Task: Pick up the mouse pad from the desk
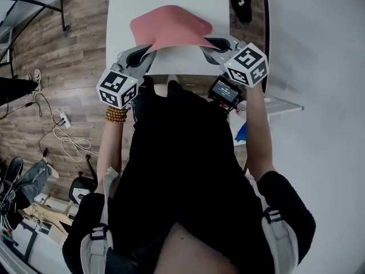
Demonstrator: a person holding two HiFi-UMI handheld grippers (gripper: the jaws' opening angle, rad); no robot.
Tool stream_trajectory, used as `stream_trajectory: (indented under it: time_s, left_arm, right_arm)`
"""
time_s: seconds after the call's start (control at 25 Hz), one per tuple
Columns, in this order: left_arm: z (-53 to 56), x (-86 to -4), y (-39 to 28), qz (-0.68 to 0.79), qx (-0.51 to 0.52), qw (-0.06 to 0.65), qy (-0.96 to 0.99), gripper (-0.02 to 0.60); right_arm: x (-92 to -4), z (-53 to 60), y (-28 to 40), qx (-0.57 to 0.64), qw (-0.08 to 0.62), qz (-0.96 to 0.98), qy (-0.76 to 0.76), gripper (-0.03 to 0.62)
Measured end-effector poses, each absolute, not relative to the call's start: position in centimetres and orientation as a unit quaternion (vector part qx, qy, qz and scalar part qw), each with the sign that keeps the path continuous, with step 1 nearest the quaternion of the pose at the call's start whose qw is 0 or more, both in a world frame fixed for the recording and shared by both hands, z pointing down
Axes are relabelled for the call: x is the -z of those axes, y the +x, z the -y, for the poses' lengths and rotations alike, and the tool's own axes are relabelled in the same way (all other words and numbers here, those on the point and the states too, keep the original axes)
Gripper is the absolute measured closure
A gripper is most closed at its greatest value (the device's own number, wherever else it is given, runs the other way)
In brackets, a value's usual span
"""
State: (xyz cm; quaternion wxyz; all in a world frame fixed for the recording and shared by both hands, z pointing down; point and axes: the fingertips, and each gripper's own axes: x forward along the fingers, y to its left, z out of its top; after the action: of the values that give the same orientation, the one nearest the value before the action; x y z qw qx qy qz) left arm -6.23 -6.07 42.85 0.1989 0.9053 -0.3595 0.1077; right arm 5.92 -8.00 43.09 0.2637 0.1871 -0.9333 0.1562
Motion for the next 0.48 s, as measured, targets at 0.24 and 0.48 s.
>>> stream_trajectory:
  time_s: [0.24,0.48]
  left_arm:
    - [6.5,-40.6,-6.4,0.367,-0.097,0.17,0.909,0.563]
    - [6.6,-37.3,-6.0,0.365,-0.047,0.145,0.918,0.563]
  right_arm:
    - [-41.3,7.7,5.4,-0.16,0.242,0.94,0.178,0.551]
    - [-37.9,7.1,4.3,-0.168,0.173,0.958,0.154,0.549]
